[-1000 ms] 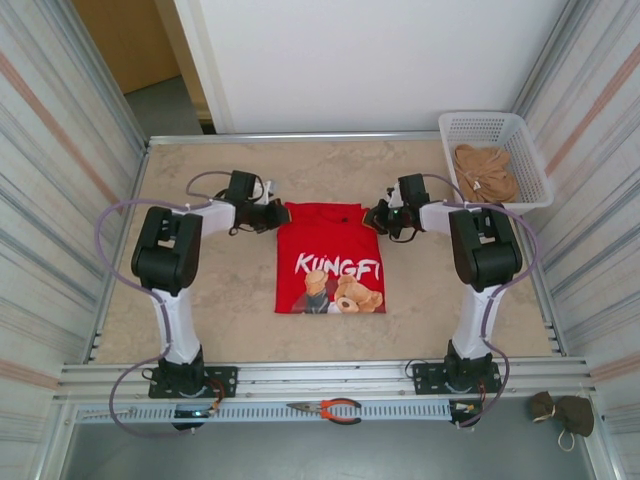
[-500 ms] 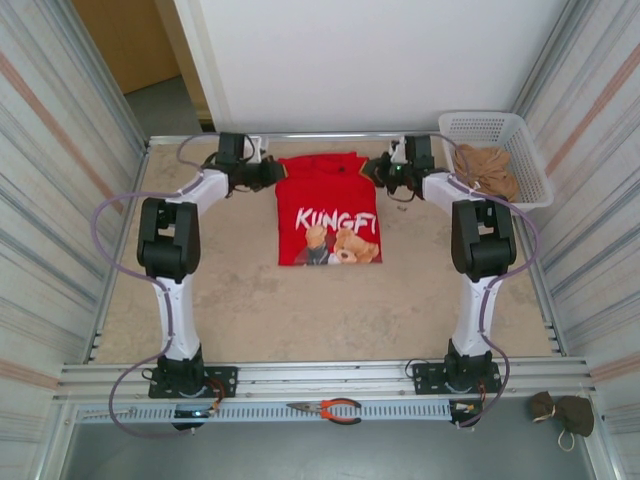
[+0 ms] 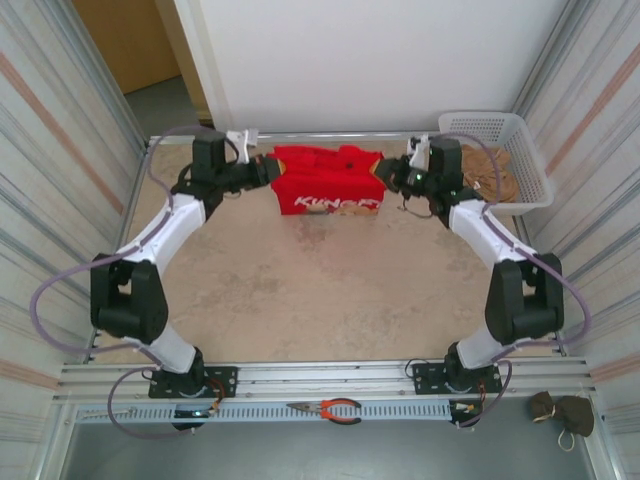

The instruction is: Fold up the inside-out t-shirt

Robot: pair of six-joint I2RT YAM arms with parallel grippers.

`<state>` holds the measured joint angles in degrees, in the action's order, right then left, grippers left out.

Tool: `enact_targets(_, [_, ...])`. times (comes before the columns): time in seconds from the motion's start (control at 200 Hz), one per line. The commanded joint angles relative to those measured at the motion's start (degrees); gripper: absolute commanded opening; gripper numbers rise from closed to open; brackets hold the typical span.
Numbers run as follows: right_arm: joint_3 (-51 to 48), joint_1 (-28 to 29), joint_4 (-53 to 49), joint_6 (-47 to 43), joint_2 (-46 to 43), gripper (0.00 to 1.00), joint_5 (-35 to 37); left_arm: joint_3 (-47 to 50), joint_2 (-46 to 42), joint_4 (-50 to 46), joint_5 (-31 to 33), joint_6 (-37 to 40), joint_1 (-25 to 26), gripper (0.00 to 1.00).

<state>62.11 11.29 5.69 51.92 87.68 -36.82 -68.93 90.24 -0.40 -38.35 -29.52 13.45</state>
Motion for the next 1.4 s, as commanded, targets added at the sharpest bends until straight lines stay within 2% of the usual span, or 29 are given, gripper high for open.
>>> enact_targets(0.0, [-10.87, 1.97, -0.2, -2.23, -4.52, 0.0, 3.57, 12.09, -3.82, 4.46, 1.47, -1.86, 1.42, 0.0])
enact_targets(0.09, [-18.21, 3.71, 0.3, -3.47, -7.46, 0.0, 5.94, 20.33, -6.01, 7.65, 3.39, -2.62, 3.17, 0.0])
enact_targets(0.185, [-20.27, 3.83, 0.28, -5.34, -7.19, 0.0, 6.9, 23.08, -5.18, 9.26, 5.43, -1.89, 3.44, 0.0])
enact_targets(0.341, [-17.09, 3.66, -2.0, -10.2, -4.16, 0.0, 9.05, 17.17, 0.84, 4.1, 8.43, 4.23, 3.4, 0.01])
enact_targets(0.461, [-13.5, 3.31, -1.54, -12.9, 0.58, 0.0, 10.98, 12.31, 6.68, 2.85, 9.96, 6.65, 3.4, 0.08])
enact_targets(0.561, [-9.51, 2.75, -0.15, -14.79, 6.63, 0.0, 12.02, 8.21, 12.46, 1.82, 11.85, 8.51, 3.28, 0.11])
enact_targets(0.757, [1.27, 1.3, 0.32, -16.83, 20.07, 0.0, 11.33, 1.79, 20.89, 1.6, 15.48, 10.27, 2.42, 0.11])
enact_targets(0.907, [6.91, 0.26, -1.85, -17.58, 25.99, 0.0, 11.33, -2.31, 24.45, 0.88, 15.78, 10.8, 1.93, 0.12])
enact_targets(0.967, [7.58, -0.4, -1.96, -17.22, 26.86, 0.0, 11.67, -4.15, 25.67, -0.12, 15.9, 11.19, 1.87, 0.16])
enact_targets(0.982, [7.66, -0.54, -1.93, -17.13, 27.0, 0.04, 11.68, -4.62, 25.99, -0.33, 15.91, 11.23, 1.84, 0.19])
enact_targets(1.062, [7.91, -1.5, -2.21, -16.65, 26.55, 0.38, 11.71, -7.0, 27.41, -1.66, 16.94, 11.09, 1.68, 0.4])
enact_targets(1.112, [7.41, -2.1, -2.03, -16.11, 25.37, 0.48, 11.41, -8.6, 28.11, -2.59, 17.44, 10.25, 1.29, 0.49])
enact_targets(1.258, [4.49, -2.68, -3.68, -16.63, 18.42, 0.5, 11.68, -9.91, 26.02, -2.66, 16.48, 7.55, -0.54, 0.56])
enact_targets(1.398, [-1.01, -2.05, -4.82, -16.01, 10.7, 0.46, 11.28, -2.85, 17.52, -0.67, 16.54, 4.92, -0.97, 0.6])
